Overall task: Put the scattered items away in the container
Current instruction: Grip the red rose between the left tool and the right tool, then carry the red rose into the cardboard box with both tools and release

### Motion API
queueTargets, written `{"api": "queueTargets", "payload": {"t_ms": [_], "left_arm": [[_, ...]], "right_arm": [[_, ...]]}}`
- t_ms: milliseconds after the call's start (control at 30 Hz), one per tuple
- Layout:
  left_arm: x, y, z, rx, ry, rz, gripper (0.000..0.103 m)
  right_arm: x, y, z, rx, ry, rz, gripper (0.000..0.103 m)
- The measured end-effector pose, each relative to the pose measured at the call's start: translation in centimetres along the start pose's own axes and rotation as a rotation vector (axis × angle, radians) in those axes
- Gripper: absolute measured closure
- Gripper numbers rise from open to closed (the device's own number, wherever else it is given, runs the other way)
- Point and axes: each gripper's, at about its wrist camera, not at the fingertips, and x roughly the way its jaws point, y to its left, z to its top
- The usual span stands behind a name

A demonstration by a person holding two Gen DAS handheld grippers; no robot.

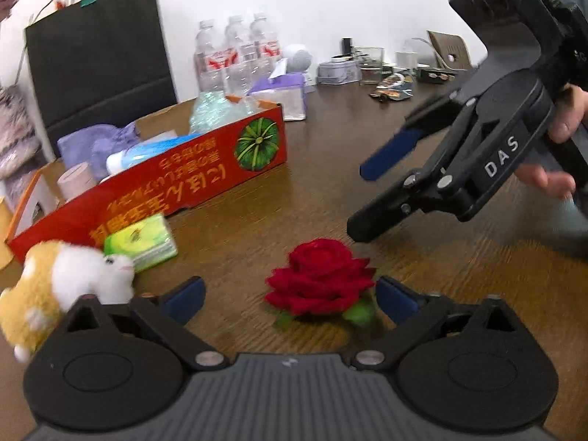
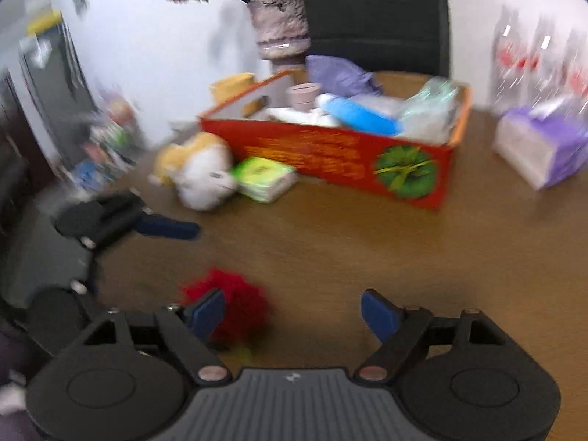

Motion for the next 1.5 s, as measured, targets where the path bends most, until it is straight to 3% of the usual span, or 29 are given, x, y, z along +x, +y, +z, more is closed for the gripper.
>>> {"api": "queueTargets", "payload": {"t_ms": [33, 67, 233, 267, 400, 533, 600, 700, 800, 867, 1000, 1133, 1267, 1367, 1500], "left_arm": [[-0.1, 0.2, 0.1, 0.008, 0.004, -0.007, 0.032], [-0.3, 0.4, 0.1, 0.016, 0.007, -0.016, 0.035], [-3.2, 1.6, -0.5, 0.037, -0.027, -0.21, 0.004], [-3.5, 1.6, -0.6, 0.05, -0.034, -0.225, 0.004], [-2.0, 2.5, -0.3, 0.1, 0.005, -0.17, 0.005], [-0.2, 3.8, 0.2, 0.166, 0.06, -0.208, 0.019], [0.4, 4.5, 0.2, 0.189, 0.08, -0.249, 0.024], [0.7, 5.7, 0.1, 0.193, 0.086, -0.353, 0.044], [1.0, 6.1, 0.4, 0.208, 0.106, -0.385, 0.049], [0.9, 6.2, 0.6, 0.228, 0.115, -0.377, 0.056], [0.3, 6.7, 1.1, 0.258, 0.104, -0.354, 0.06], [-1.3, 7.9, 3.2, 0.322, 0.046, -0.312, 0.061], [-2.6, 10.6, 6.9, 0.425, 0.004, -0.218, 0.06], [-2.4, 13.6, 9.5, 0.453, 0.008, -0.116, 0.059], [-0.2, 18.4, 10.7, 0.46, 0.076, -0.024, 0.048]], "right_arm": [[-0.1, 0.0, 0.0, -0.026, 0.0, -0.022, 0.025], [-0.3, 0.1, -0.1, -0.052, 0.002, -0.035, 0.026], [-1.8, 1.5, -1.0, -0.207, -0.002, 0.063, 0.027], [-2.1, 1.9, -1.2, -0.238, -0.003, 0.089, 0.027], [-1.1, 2.5, -1.6, -0.314, -0.001, 0.154, 0.027], [1.3, 2.7, -0.7, -0.491, 0.041, 0.118, 0.027], [2.1, 2.4, 0.2, -0.548, 0.064, 0.189, 0.031], [2.9, 2.3, 1.5, -0.611, 0.105, 0.251, 0.033], [3.6, 2.4, 2.6, -0.656, 0.142, 0.309, 0.04], [3.9, 2.7, 3.0, -0.683, 0.165, 0.33, 0.055], [3.8, 3.2, 3.8, -0.723, 0.169, 0.352, 0.065], [2.3, 3.2, 5.2, -0.74, 0.098, 0.336, 0.066], [1.0, 3.2, 9.3, -0.785, 0.022, 0.287, 0.066], [1.3, 2.9, 13.6, -0.809, -0.03, 0.237, 0.065], [5.5, 2.9, 19.3, -0.784, -0.064, 0.225, 0.065]]}}
